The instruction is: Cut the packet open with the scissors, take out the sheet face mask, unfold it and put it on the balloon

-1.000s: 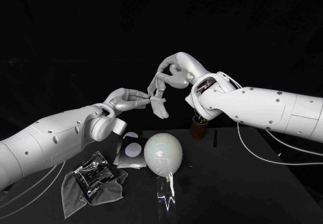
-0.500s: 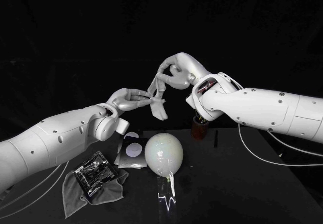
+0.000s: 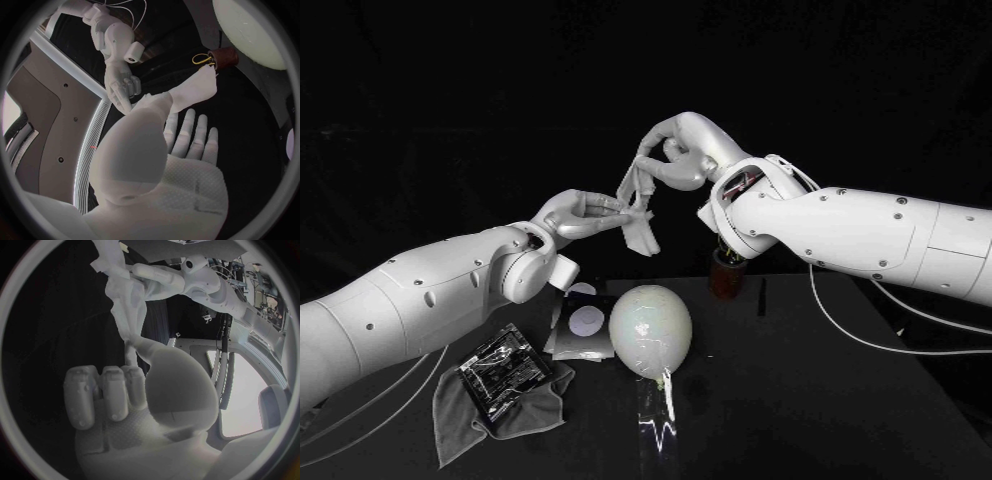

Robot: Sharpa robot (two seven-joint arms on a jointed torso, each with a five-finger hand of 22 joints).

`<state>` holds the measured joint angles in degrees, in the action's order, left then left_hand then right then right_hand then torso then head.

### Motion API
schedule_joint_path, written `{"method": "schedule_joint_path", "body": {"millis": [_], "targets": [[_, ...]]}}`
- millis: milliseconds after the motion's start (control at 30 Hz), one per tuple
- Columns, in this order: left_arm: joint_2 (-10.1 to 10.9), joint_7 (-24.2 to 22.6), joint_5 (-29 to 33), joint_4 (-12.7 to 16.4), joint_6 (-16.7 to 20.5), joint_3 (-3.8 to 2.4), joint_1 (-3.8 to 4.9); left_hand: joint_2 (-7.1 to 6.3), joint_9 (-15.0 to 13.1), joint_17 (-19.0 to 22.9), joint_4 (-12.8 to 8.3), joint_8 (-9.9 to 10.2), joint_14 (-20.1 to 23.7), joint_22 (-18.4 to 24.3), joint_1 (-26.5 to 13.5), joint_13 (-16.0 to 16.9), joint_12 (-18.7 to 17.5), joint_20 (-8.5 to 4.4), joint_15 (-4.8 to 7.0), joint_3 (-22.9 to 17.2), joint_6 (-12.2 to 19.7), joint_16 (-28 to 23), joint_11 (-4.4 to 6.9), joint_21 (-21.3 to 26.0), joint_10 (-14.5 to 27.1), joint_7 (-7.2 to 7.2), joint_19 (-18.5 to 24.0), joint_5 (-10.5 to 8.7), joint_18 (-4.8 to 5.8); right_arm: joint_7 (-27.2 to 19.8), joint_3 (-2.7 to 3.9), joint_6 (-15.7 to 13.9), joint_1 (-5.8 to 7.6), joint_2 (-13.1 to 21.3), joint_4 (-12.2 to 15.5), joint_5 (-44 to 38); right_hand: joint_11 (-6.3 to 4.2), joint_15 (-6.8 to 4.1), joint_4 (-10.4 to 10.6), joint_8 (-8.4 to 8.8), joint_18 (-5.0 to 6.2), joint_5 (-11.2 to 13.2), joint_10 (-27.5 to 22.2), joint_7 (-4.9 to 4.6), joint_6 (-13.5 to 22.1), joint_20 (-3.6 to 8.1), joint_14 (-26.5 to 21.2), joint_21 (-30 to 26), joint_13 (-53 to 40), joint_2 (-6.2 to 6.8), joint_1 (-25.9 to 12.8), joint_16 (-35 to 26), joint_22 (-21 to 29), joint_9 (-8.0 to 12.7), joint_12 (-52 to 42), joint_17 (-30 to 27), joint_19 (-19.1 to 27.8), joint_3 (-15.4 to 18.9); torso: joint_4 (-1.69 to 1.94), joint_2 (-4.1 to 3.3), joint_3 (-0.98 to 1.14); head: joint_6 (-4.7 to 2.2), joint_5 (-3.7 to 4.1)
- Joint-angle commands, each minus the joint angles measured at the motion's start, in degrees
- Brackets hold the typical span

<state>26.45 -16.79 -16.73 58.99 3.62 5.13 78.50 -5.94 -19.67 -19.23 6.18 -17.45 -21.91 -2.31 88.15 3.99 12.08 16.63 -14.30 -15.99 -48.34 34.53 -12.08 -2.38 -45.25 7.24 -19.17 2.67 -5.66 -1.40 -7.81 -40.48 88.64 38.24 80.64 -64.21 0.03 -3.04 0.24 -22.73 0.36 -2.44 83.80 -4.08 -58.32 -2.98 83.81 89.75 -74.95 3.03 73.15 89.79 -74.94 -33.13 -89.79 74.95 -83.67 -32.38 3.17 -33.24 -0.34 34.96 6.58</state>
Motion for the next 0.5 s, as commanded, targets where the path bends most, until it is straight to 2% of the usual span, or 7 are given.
{"method": "schedule_joint_path", "body": {"millis": [33, 100, 200, 300, 400, 500], "targets": [[0.0, -3.3, 2.1, 0.1, -3.8, -0.08, 0.04, 1.60, 0.1, 0.2, -0.2, -0.5, -0.2, 0.1, 0.9, 0.1, 0.6, 0.01, 0.87, -1.4, -2.4, 0.3, 0.64, 0.2, -0.6, 1.70, 0.9, 0.10, -0.22, 0.2, 0.04, -0.1, 0.05, 0.0, -0.2, -0.3, -0.22, -0.37, 0.0, -0.18, -0.36, -0.3, 6.2, 0.10, -0.4, 0.02, 6.2, 0.3, -15.1, 0.07, 0.6, 0.2, -15.1, -0.3, -0.2, 15.1, -6.3, -0.3, 0.00, -0.02, -0.02, -0.06, 0.02], [0.0, -3.7, 2.6, 0.0, -4.2, -0.08, 0.04, 2.61, -0.1, 0.3, -0.2, -1.5, -0.3, 0.0, 1.0, 0.2, 1.1, -0.01, 1.53, -2.0, -4.7, 0.4, 1.03, 0.2, -1.3, 2.80, 1.2, 0.09, -0.77, 0.2, 0.04, -0.1, 0.05, 0.1, -0.3, -0.3, -0.22, -0.37, 0.0, -0.18, -0.36, -0.3, 6.2, 0.10, -0.4, 0.02, 6.2, 0.3, -15.1, 0.07, 0.6, 0.2, -15.1, -0.3, -0.2, 15.1, -6.3, -0.3, 0.00, -0.01, -0.03, -0.05, 0.02], [-0.1, -4.0, 3.2, 0.0, -4.4, -0.08, 0.04, 2.99, -0.1, 0.5, -0.2, -1.7, -0.6, 0.0, 1.1, 0.2, 1.5, 0.13, 1.90, -2.5, -5.8, 0.7, 0.76, 0.2, -1.9, 2.81, 1.5, 0.08, -1.43, 0.2, 0.04, -0.1, 0.05, 0.1, -0.6, -0.3, -0.22, -0.37, 0.0, -0.18, -0.36, -0.3, 6.2, 0.10, -0.4, 0.02, 6.2, 0.3, -15.1, 0.07, 0.6, 0.2, -15.1, -0.3, -0.2, 15.1, -6.3, -0.3, 0.01, 0.00, 0.00, -0.04, 0.02], [-0.1, -4.2, 3.7, 0.0, -4.2, -0.08, 0.05, 3.07, -0.1, 0.6, -0.2, -2.0, -0.9, 0.0, 0.9, 0.1, 1.9, 0.20, 2.00, -2.7, -6.6, 0.9, 0.57, 0.2, -2.4, 2.64, 1.7, 0.07, -1.71, 0.3, 0.03, -0.1, 0.05, 0.1, -0.8, -0.3, -0.22, -0.37, 0.0, -0.18, -0.36, -0.3, 6.2, 0.10, -0.4, 0.02, 6.2, 0.3, -15.1, 0.07, 0.6, 0.2, -15.1, -0.3, -0.2, 15.1, -6.3, -0.3, 0.02, 0.01, 0.03, 0.00, -0.05], [-0.1, -4.4, 4.6, -0.1, -3.7, -0.08, 0.05, 3.35, -0.6, 0.7, -0.1, -2.9, -1.4, 0.0, 0.6, 0.2, 2.5, 0.25, 1.90, -2.8, -8.3, 1.2, -0.08, 0.1, -3.6, 1.69, 1.9, 0.07, -1.81, 0.4, 0.03, 0.0, 0.04, 0.1, -1.0, -0.3, -0.22, -0.37, 0.0, -0.18, -0.36, -0.3, 6.2, 0.10, -0.4, 0.02, 6.2, 0.3, -15.1, 0.07, 0.6, 0.2, -15.1, -0.3, -0.2, 15.1, -6.3, -0.3, -0.04, 0.03, 0.02, 0.07, -0.01], [0.0, -4.6, 5.3, -0.2, -2.8, -0.09, 0.05, 3.66, -0.8, 0.9, -0.1, -3.3, -1.7, 0.0, 0.4, 0.1, 2.8, 0.26, 1.94, -3.0, -9.0, 1.4, 0.03, 0.1, -4.2, 1.66, 2.0, 0.07, -1.78, 0.5, 0.02, 0.2, 0.01, 0.1, -1.2, -0.3, -0.22, -0.37, 0.0, -0.18, -0.36, -0.3, 6.2, 0.10, -0.4, 0.02, 6.2, 0.3, -15.1, 0.07, 0.6, 0.2, -15.1, -0.3, -0.2, 15.1, -6.3, -0.3, -0.05, 0.02, 0.00, 0.06, 0.10]]}}
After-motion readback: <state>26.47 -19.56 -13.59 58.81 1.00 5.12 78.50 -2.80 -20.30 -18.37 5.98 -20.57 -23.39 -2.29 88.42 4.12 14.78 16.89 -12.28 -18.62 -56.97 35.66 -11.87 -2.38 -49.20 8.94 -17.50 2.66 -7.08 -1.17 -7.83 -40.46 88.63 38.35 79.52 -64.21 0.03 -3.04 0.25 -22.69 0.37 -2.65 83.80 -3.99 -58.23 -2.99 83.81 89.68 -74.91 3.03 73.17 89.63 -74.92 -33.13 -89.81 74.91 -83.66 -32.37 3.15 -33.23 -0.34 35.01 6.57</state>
